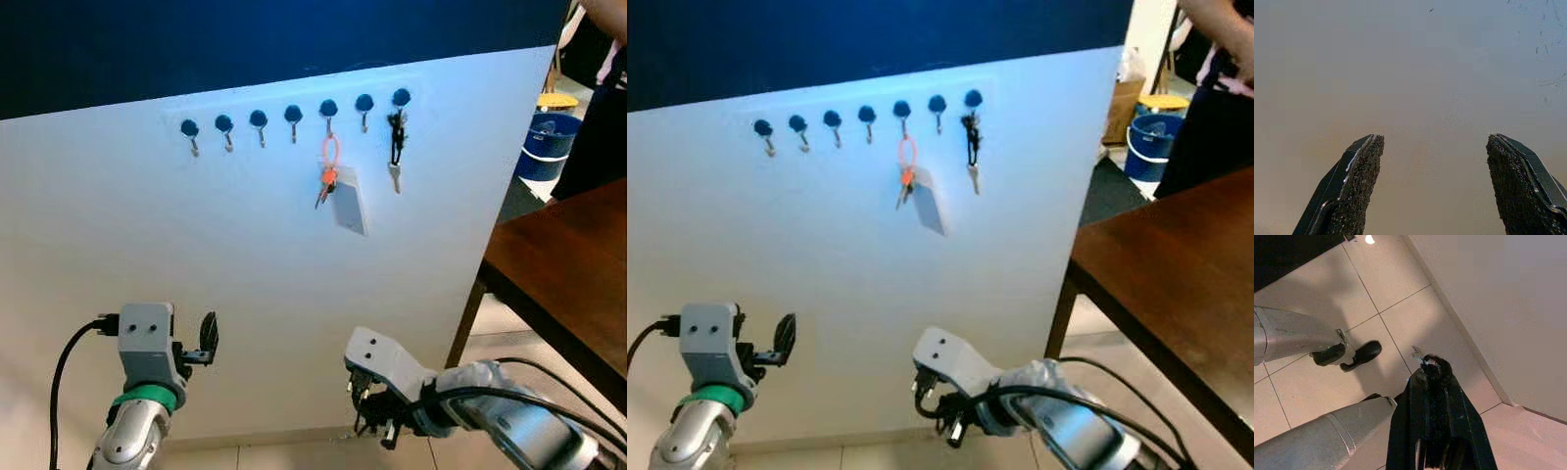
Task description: Hang keys on a hook
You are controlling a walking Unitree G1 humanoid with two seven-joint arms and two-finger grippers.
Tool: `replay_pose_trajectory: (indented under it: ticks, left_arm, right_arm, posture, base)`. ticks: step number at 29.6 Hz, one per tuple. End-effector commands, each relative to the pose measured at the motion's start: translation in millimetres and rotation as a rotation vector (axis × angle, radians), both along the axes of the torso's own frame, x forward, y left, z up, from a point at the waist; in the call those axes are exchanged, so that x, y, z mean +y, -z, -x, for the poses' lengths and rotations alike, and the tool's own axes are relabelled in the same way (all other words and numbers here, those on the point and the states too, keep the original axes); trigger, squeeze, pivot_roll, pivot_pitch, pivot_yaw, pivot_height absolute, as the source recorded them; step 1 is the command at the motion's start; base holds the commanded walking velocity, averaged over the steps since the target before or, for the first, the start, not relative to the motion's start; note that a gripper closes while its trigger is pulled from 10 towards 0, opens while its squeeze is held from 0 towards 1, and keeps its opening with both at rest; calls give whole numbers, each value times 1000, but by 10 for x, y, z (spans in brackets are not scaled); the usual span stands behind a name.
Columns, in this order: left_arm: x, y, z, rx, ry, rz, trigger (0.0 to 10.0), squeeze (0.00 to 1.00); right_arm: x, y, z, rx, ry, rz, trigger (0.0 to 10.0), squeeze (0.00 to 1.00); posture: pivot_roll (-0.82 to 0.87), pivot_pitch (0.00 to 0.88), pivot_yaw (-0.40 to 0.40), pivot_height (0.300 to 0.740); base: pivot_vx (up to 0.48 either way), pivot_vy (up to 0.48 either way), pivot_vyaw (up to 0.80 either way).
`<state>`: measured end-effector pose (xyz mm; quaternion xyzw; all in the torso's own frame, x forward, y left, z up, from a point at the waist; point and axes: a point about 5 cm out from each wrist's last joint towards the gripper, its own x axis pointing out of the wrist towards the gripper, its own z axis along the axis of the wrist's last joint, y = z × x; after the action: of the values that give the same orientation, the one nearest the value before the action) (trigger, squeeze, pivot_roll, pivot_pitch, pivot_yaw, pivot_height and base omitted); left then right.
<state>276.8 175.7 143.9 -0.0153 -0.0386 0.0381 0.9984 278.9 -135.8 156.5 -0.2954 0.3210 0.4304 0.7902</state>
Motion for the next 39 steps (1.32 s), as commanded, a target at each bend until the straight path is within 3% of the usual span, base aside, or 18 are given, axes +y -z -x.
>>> replay_pose_trajectory:
  ticks: [1,2,4,5,10,12,14,19,22,32,39]
  left_arm:
    - [53,31,33,20,-10,-7,10000,0]
    - [52,27,31,19,-9,-7,10000,0]
    - [52,27,31,19,-9,-7,10000,0]
    - [53,17,25,16,-12,-8,10000,0]
    - [60,10,20,14,-19,-7,10000,0]
    - [72,2,21,10,-32,-2,10000,0]
    - [71,2,24,10,-33,0,10000,0]
    - [75,5,28,10,-34,-1,10000,0]
    - [68,22,47,14,-27,-7,10000,0]
    - [55,23,51,13,-24,-2,10000,0]
    - [61,-6,52,0,-37,5,10000,0]
  right_arm:
    - [31,8,-4,-13,-15,-2,10000,0]
    - [48,-43,-56,-65,-14,-20,10000,0]
    - [48,-43,-56,-65,-14,-20,10000,0]
    - [148,-220,-198,-208,30,-133,10000,0]
    - [244,-402,-302,-339,88,-266,10000,0]
    - [316,-588,-382,-430,213,-463,10000,0]
    - [328,-654,-408,-448,299,-566,10000,0]
    - [355,-680,-397,-447,307,-602,10000,0]
    - [455,-803,-363,-478,286,-697,10000,0]
    - [490,-992,-395,-546,285,-791,10000,0]
    - [559,-1320,-381,-671,249,-932,10000,0]
  posture:
    - [-241,102,229,740]
    - [-242,98,230,740]
    - [-242,98,230,740]
    - [-244,94,230,740]
    - [-244,94,230,740]
    - [-245,90,229,740]
    - [-243,88,227,740]
    - [-243,88,227,740]
    - [-242,88,225,740]
    - [-244,89,224,740]
    - [-242,94,212,740]
  base:
    - [0,0,0]
    - [0,0,0]
    - [0,0,0]
    - [0,0,0]
    - [0,0,0]
    - [0,0,0]
    - [0,0,0]
    - [0,0,0]
    - [0,0,0]
    - [0,0,0]
    - [0,0,0]
